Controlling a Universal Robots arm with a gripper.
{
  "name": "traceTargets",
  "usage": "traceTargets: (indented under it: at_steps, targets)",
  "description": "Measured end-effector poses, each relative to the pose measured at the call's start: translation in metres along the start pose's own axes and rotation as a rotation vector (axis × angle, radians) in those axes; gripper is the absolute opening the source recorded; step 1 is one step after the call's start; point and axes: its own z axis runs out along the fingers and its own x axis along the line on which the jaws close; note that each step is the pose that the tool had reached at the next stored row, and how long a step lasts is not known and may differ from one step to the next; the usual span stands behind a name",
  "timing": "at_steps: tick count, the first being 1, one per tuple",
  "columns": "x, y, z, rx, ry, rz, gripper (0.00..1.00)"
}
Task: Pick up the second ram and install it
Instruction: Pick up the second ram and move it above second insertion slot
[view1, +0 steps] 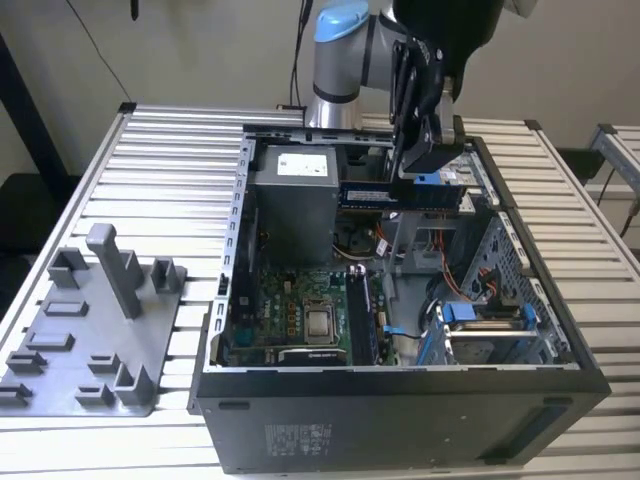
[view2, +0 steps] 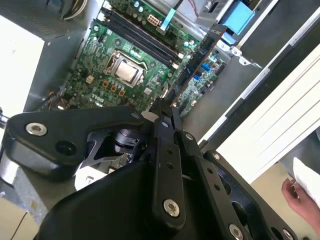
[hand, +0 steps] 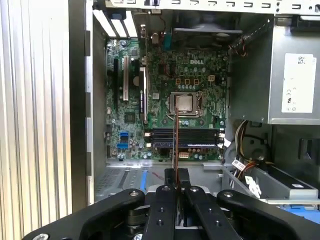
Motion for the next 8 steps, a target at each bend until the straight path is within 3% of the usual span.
traceTargets:
  at_steps: [5,8]
  targets:
    - [-0.0005,0.0,0.0,0.0,0.0,0.0,0.13]
    - [-0.0071,0.0,0.0001,0.0,0.0001,0.0,0.13]
